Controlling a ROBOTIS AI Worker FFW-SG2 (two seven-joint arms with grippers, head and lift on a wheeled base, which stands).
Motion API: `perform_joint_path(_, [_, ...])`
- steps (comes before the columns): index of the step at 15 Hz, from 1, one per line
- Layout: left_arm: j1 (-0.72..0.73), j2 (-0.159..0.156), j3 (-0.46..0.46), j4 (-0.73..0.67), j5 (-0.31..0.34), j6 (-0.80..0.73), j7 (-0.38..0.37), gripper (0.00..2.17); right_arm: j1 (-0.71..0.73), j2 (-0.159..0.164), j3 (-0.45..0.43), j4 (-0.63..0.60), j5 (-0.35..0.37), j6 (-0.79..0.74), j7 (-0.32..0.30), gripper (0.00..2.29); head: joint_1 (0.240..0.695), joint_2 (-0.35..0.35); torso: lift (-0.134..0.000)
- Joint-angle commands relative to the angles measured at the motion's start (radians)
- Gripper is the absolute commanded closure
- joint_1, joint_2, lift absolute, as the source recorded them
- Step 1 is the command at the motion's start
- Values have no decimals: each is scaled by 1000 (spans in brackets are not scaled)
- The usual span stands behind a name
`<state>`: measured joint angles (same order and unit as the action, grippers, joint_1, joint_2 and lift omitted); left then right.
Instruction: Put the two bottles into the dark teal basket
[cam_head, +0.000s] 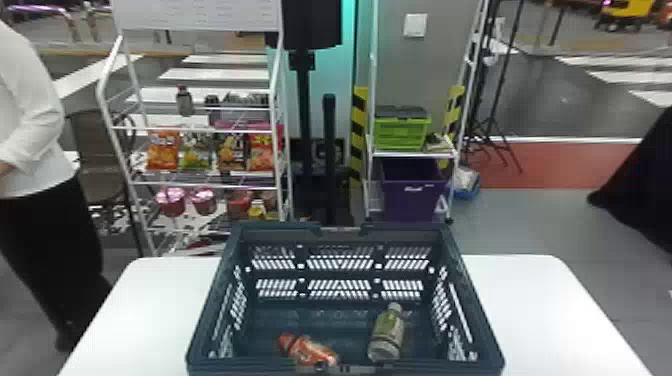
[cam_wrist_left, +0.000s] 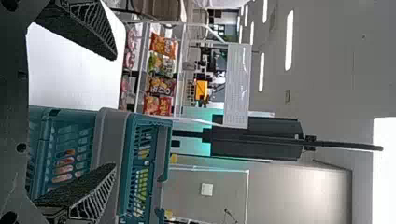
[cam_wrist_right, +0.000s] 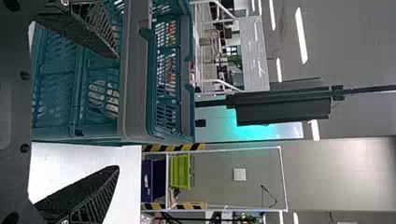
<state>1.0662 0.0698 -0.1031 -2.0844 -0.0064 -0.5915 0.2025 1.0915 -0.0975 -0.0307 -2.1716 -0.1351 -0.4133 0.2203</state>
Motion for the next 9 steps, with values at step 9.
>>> perform_joint_path(9, [1, -2, -1, 1, -4, 20, 0, 60, 7, -1, -2, -5, 0, 17, 30, 26, 499, 0, 0])
